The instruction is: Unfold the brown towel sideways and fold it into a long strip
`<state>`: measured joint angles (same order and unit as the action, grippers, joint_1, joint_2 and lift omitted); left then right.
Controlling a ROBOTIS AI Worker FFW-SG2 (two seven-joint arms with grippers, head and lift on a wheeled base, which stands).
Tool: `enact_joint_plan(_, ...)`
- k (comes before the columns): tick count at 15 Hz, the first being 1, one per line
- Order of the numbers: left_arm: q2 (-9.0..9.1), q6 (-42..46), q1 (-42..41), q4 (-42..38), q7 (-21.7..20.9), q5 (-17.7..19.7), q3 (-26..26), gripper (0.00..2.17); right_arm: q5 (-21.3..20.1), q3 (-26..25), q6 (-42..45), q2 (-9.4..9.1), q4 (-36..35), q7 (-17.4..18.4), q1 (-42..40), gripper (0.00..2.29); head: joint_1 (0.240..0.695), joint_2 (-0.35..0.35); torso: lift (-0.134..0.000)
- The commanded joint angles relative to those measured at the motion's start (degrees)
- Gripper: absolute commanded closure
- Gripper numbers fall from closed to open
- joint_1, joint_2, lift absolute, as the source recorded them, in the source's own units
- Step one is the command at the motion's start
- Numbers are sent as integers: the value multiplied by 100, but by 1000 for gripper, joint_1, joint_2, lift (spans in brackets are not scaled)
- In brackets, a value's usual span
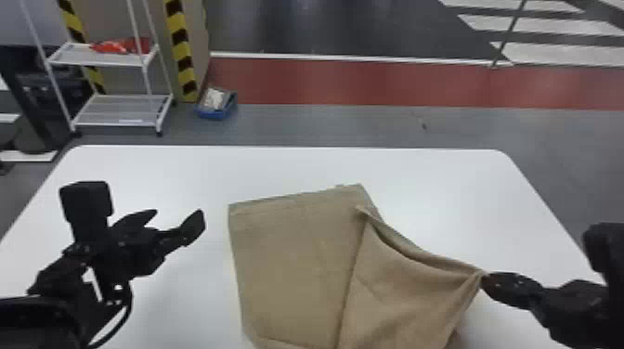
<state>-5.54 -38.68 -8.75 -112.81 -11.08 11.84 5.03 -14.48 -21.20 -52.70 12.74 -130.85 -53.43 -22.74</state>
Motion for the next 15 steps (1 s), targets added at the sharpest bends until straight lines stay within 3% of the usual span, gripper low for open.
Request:
enact_joint_plan(1, 9, -66, 189, 225, 10, -129, -142, 144, 138, -359, 0, 53, 261, 0, 121, 1420, 695, -132, -120)
enact_joint_plan(9, 44, -277, 559, 805, 54, -718, -1083, 144, 578, -1361, -53, 80, 692, 26, 305, 1420, 695, -292, -120)
enact_joint_plan(12, 88, -277, 690, 989, 71, -946, -1443, 154, 631, -1493, -193, 80, 701, 26, 349, 1420, 695, -350, -120)
enact_joint_plan(15, 149, -277, 822, 1244, 89, -1069, -1619, 208, 692, -1510, -176, 80, 718, 17, 358, 1420, 695, -350, -120)
